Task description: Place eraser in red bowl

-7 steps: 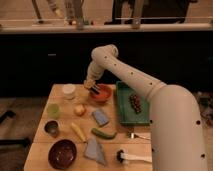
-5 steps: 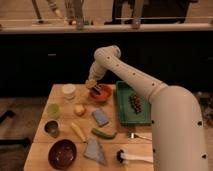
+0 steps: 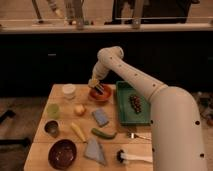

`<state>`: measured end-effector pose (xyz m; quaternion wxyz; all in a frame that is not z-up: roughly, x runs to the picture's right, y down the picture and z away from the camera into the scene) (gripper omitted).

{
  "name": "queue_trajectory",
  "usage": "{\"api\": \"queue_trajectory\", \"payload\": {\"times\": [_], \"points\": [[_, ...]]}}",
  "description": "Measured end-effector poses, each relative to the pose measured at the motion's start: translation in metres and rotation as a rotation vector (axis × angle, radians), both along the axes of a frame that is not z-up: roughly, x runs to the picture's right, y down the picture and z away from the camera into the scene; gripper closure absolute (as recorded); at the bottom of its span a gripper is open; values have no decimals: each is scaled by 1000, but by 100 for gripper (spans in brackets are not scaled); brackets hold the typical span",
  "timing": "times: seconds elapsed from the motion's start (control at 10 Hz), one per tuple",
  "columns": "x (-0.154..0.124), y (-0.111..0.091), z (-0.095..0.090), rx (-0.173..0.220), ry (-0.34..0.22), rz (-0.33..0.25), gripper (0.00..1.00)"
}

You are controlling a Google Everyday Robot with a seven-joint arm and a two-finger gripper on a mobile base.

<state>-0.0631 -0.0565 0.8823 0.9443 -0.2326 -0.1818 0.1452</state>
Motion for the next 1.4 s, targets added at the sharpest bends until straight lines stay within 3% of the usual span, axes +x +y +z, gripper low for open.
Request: {"api": "queue_trajectory", "payload": {"times": [0.5,1.1,1.4], "points": [[16,-3,14,-19,63,49,100],[21,1,20,-43,100,51,99],[23,1,20,-43,101,52,73]]}}
